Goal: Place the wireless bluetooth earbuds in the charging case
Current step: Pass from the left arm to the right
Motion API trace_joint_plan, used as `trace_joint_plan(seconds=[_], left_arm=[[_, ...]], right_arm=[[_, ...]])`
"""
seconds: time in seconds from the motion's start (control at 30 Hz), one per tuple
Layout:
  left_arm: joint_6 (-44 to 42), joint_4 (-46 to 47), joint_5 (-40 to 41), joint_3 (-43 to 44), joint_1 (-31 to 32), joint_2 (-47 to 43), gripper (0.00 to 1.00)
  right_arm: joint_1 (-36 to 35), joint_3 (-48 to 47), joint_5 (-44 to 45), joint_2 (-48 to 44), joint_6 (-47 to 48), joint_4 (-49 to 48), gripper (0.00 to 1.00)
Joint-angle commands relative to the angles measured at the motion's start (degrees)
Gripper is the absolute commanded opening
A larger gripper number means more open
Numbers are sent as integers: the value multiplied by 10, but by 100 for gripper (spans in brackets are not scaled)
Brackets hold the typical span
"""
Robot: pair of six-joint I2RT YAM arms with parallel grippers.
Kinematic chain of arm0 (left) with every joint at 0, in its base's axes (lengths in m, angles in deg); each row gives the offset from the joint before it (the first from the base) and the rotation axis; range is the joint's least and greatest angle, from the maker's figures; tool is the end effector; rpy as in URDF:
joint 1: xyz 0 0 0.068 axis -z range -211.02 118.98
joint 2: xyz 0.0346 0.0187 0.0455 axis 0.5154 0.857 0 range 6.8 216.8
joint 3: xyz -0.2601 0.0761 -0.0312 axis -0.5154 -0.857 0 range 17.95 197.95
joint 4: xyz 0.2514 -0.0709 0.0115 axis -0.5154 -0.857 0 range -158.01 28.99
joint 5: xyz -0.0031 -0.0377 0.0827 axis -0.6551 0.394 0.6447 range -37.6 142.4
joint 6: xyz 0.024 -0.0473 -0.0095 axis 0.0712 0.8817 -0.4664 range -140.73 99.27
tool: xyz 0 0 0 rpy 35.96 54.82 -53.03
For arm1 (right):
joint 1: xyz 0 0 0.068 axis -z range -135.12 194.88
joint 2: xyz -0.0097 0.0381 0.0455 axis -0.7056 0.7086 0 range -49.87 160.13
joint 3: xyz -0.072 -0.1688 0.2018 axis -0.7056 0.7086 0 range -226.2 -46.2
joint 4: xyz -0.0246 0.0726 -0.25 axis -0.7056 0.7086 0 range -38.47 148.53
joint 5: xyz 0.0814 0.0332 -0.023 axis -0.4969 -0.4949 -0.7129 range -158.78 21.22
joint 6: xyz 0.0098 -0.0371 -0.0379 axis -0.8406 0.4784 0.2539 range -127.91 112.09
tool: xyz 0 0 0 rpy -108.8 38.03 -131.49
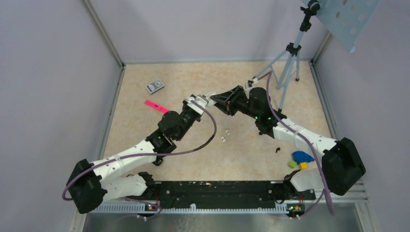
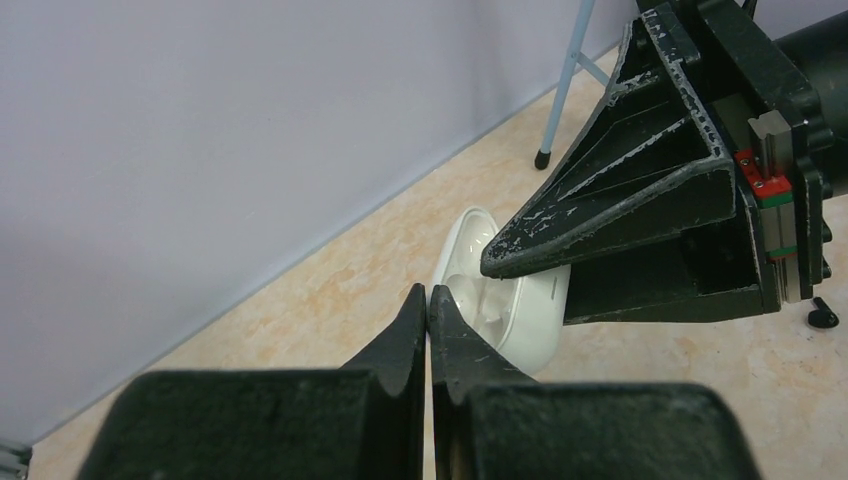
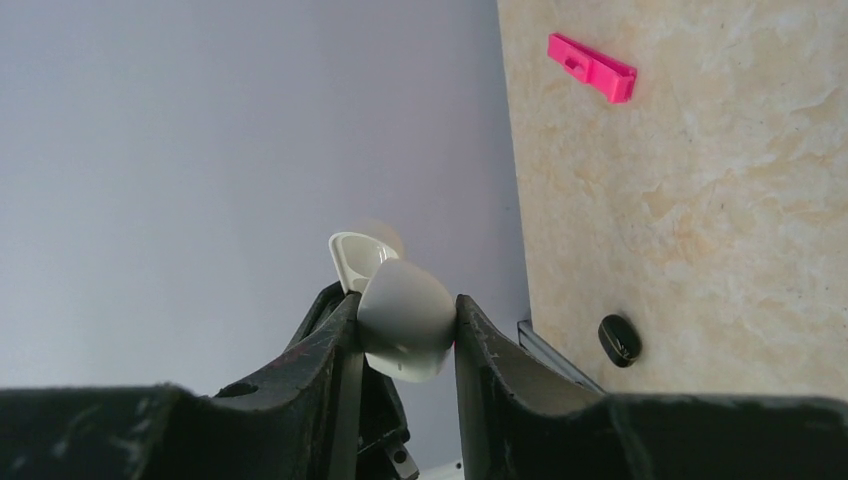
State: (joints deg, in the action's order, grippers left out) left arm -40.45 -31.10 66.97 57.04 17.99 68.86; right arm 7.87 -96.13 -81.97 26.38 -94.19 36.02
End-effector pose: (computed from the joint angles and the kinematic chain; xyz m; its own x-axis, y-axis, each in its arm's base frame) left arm 0.1727 -0.1852 0.3195 0.2658 0.1921 -0.9447 0.5069 0.8057 0.3064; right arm 0.2429 0.1931 0.2947 -0.7732 0.6338 -0.0212 0.0997 0.1544 0.9830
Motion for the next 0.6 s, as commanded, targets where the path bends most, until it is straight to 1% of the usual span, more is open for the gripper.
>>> trace_joint_plan(seconds=[0.0,0.03,0.1,0.13,0.17,0.23,0.27,0.33,0.4,0.43,0.57], left_arm=[[-7,14,3,15,5,-12,0],[-3,8,7,19,5,-11,0],[13,-18,14,32,5,-8,0],[23,-30,19,41,5,-6,3],[46,-43,27,50,5,-5,11],[102,-60,68,69,4,-2,29],[127,-96,82,88,4,-1,43],[167,-182,90,145,3,4,74],[202,-263,100,188,1,9,95],[224,-302,100,202,1,6,98],[292,-388,52,212,0,-43,99]], right_arm=[[-9,-19,-2,7,2,-47,23],[-9,-18,-2,7,6,-45,20],[-9,-16,-4,8,12,-47,9],[-9,-14,-5,8,18,-48,2],[-9,-13,-6,10,25,-49,0],[-8,-7,-15,13,61,-74,0],[-6,-6,-24,18,84,-85,0],[3,-3,-45,23,119,-89,0],[17,11,-70,25,137,-125,0],[23,18,-82,26,144,-139,0],[53,26,-128,14,202,-113,0]])
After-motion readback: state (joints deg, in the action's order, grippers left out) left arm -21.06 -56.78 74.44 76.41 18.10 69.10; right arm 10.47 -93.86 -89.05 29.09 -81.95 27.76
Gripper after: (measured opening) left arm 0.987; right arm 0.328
